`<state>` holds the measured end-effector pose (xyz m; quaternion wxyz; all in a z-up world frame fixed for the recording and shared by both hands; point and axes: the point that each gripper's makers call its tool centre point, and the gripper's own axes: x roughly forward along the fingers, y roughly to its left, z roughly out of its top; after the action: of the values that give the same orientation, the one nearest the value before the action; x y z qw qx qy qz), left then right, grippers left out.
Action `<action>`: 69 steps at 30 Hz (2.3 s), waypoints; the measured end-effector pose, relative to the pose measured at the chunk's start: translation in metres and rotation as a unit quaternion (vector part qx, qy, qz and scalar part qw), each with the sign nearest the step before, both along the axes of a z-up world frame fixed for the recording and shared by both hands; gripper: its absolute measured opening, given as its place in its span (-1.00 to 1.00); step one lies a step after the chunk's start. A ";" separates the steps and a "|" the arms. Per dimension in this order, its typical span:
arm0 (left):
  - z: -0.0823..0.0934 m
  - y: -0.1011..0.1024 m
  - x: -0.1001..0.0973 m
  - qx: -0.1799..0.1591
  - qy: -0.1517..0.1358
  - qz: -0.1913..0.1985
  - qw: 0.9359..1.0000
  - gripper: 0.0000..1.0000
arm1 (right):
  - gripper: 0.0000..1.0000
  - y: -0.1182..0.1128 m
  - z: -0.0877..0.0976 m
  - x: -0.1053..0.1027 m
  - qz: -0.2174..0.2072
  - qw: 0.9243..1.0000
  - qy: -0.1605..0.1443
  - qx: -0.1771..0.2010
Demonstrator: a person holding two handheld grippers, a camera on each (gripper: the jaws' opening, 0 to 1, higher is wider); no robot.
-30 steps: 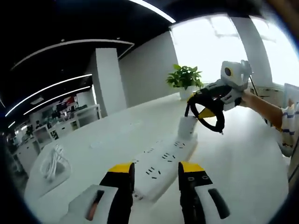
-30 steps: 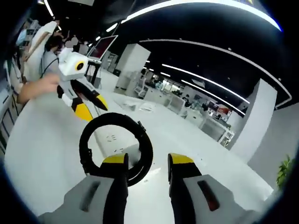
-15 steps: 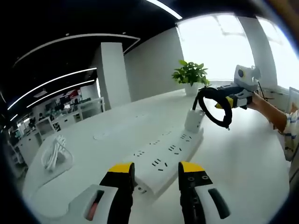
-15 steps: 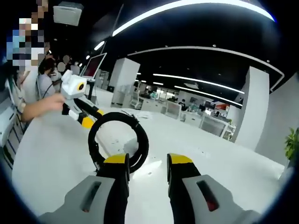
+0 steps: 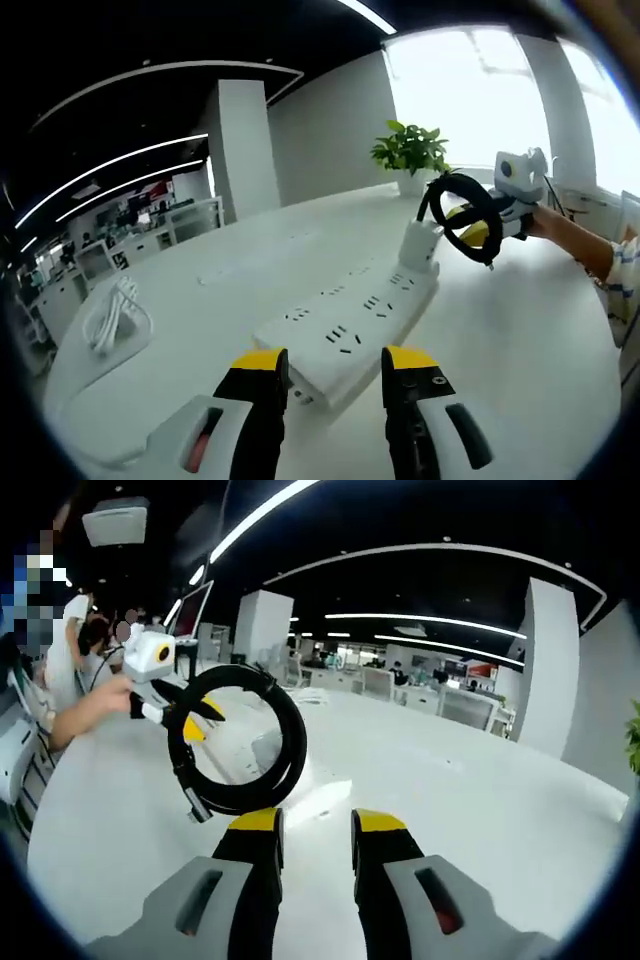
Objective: Straighten the power strip on the desk, plug the charger into it
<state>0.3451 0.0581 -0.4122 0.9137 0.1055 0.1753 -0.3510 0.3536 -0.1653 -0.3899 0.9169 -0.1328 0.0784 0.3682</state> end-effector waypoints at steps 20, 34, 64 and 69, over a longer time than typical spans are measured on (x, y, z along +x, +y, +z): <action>-0.003 0.004 0.001 -0.009 0.013 0.012 1.000 -0.26 | -0.50 0.044 -0.033 0.014 0.048 0.997 0.050 -0.046; -0.013 0.004 -0.001 0.008 0.027 0.012 1.000 -0.25 | -0.47 0.052 -0.039 0.014 0.061 0.994 0.087 -0.033; -0.016 0.027 0.032 -0.005 0.000 0.077 0.997 -0.24 | -0.60 0.074 -0.040 0.037 -0.015 0.994 0.104 0.026; -0.017 0.027 0.031 -0.007 0.001 0.081 0.997 -0.24 | -0.63 0.073 -0.040 0.035 -0.017 0.995 0.100 0.021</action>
<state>0.3765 0.0852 -0.4289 0.9398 0.0838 0.1820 -0.2770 0.3884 -0.0923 -0.4296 0.9130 -0.0743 0.1645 0.3660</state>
